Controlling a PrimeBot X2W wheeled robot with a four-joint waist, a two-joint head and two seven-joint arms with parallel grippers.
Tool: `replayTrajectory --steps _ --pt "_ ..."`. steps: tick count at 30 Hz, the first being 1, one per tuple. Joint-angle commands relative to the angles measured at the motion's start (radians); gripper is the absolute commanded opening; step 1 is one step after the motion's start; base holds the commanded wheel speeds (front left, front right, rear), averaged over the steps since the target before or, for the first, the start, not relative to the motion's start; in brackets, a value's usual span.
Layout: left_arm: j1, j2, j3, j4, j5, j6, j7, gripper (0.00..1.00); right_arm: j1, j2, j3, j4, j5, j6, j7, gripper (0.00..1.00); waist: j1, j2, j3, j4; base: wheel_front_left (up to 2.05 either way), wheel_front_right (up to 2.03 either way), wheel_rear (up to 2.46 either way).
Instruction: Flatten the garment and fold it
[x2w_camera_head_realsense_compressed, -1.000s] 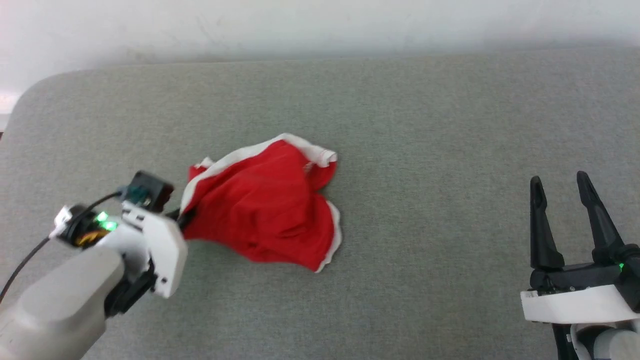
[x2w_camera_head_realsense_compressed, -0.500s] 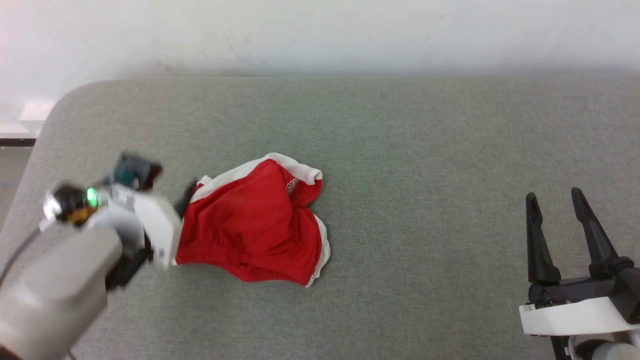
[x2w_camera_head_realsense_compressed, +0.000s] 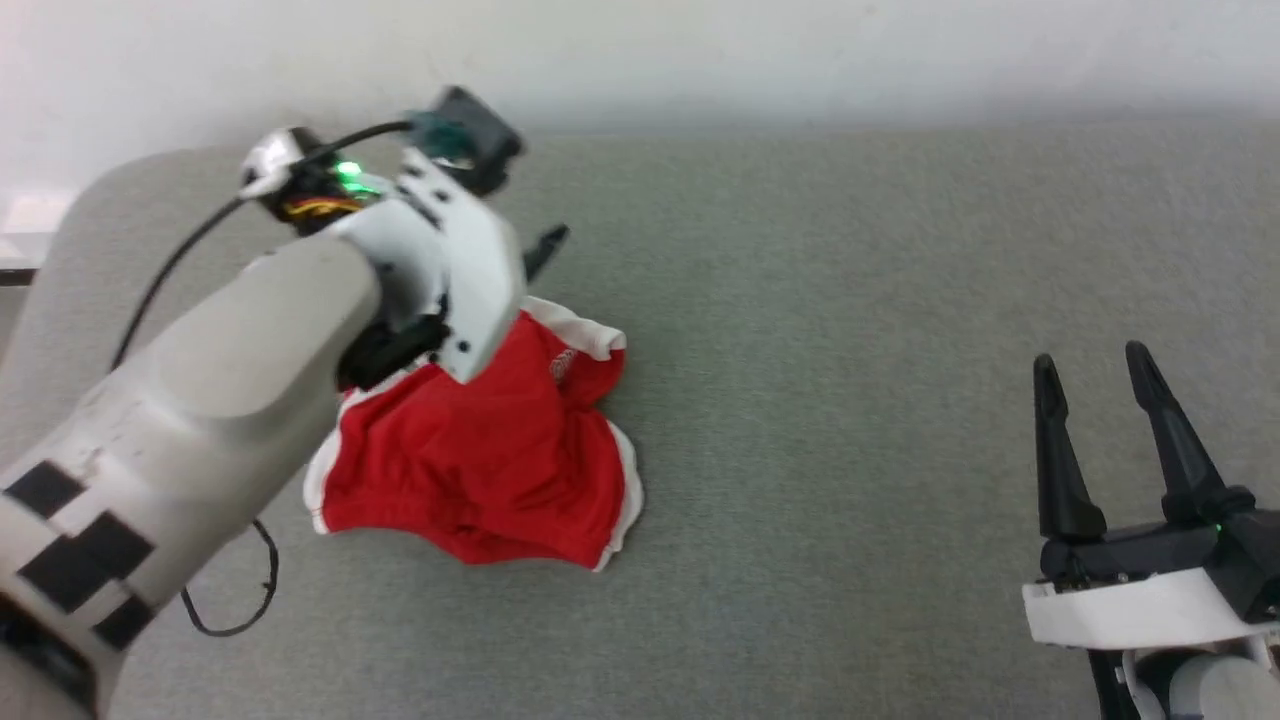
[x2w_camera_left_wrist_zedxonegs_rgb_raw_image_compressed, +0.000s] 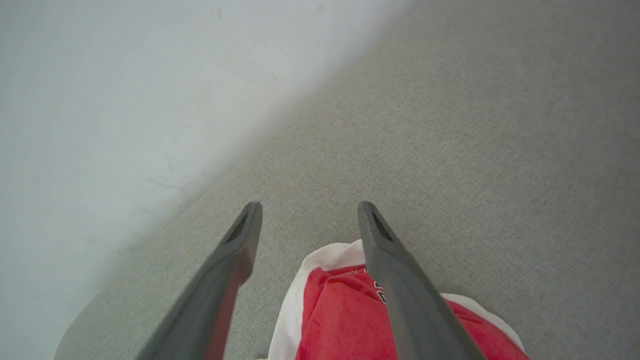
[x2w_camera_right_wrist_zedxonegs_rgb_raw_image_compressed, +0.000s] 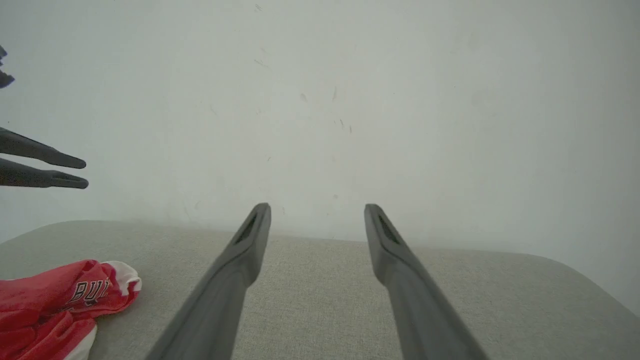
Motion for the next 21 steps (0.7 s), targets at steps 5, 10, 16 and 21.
replayTrajectory --steps 5,10,16,21 --pt "-0.040 -0.070 -0.073 0.058 -0.023 -0.051 0.181 1.00 -0.035 0.002 0.002 -0.001 0.006 -0.002 -0.005 1.00 -0.0001 0.0000 0.084 -0.104 0.00 0.00 0.00" --pt "-0.010 -0.072 -0.100 0.053 0.002 -0.057 0.332 1.00 -0.059 0.002 0.003 -0.002 0.019 -0.002 -0.005 1.00 -0.0001 0.0000 0.130 -0.157 0.00 0.00 0.00" --pt "0.064 -0.041 -0.102 0.028 0.027 -0.057 0.435 1.00 -0.096 0.002 0.012 -0.004 0.034 -0.002 -0.005 1.00 -0.0001 0.0000 0.193 -0.196 0.00 0.00 0.00" --pt "0.121 -0.006 -0.103 0.013 0.080 -0.057 0.503 1.00 -0.117 0.002 0.013 -0.001 0.040 -0.002 -0.005 1.00 -0.0001 0.0000 0.215 -0.205 0.00 0.00 0.00"
